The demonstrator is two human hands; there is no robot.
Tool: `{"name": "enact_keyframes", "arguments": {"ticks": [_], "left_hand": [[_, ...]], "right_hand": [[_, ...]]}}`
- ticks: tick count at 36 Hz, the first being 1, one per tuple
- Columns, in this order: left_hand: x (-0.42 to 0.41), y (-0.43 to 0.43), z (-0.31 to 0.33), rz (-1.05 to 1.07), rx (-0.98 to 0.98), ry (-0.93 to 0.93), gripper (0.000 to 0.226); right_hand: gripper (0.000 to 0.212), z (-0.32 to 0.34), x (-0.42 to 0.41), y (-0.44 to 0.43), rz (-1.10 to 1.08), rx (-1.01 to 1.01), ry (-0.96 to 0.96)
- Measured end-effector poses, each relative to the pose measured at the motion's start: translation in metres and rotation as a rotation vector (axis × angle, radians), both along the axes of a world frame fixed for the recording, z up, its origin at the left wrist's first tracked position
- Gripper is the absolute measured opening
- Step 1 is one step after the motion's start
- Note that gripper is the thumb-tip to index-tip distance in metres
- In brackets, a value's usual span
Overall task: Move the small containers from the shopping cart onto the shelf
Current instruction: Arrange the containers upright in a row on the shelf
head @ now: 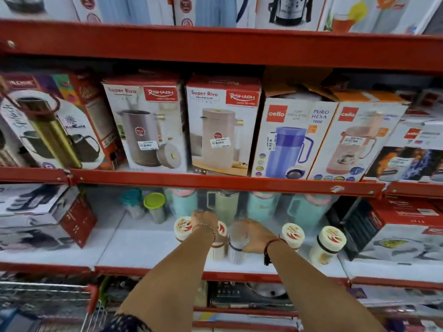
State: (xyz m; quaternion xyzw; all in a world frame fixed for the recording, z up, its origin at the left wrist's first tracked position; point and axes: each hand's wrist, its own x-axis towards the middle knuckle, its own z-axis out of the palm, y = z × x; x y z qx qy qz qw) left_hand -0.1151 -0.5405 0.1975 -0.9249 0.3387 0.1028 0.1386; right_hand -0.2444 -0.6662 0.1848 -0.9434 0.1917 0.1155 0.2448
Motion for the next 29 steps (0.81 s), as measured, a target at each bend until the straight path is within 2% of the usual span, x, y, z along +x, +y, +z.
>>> {"name": "enact_keyframes", "arguments": {"ticks": [7,11,19,29], "left_hand": [[0.002,-0.003,-0.007,-0.034,-0.083,0.028,0.06],[0.001,-0.004,0.002,-0.04,-0.118,0.121,0.079],[0.001,-0.005,0.017,-0.138,-0.058,0.228,0.07],[-0.002,0.0,0.01,-0.202,-0.17,0.316,0.07]], "right_hand": [[0.075,0.0,0.002,0.0,-0.02,-0.04,-0.012],[0.078,0.001,-0.007,-0.005,-0.127,-0.069,-0.045],[0.072,0.007,-0.015,-0.011,-0.266,-0.175,-0.041],[0.068,0.008,-0.012,-0.005,-0.317,-0.217,-0.055]]}}
